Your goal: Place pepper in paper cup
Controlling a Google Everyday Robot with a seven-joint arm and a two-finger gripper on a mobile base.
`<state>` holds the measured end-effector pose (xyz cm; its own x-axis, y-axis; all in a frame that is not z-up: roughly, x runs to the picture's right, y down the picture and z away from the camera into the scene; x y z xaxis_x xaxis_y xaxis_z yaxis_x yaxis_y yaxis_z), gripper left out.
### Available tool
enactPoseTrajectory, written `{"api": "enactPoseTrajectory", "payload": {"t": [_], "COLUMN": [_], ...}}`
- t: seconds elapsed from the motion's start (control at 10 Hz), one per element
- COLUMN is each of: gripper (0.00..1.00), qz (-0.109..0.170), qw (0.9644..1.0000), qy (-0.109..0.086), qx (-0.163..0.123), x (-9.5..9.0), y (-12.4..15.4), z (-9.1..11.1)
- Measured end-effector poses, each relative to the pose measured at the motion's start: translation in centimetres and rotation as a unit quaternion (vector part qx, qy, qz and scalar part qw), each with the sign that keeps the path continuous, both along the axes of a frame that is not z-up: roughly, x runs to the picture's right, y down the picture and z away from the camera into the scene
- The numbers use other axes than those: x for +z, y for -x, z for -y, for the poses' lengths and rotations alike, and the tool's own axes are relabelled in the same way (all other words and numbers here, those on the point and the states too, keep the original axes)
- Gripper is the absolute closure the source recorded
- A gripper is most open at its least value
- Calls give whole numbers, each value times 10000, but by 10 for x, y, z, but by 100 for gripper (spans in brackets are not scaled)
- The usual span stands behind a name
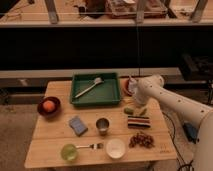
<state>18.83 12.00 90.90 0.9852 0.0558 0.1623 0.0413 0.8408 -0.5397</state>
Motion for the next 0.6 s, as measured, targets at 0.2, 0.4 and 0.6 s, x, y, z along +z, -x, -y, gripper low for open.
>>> {"api": "enactPoseTrajectory", "payload": {"t": [0.2,0.4,0.6], "gripper": [37,37,37], "qz": [56,167,285], "qw": [9999,9996,9993], "qy": [107,131,140], "qx": [116,199,189], "x": [2,-8,-34], "y": [-1,5,19], "z": [-3,4,14]}}
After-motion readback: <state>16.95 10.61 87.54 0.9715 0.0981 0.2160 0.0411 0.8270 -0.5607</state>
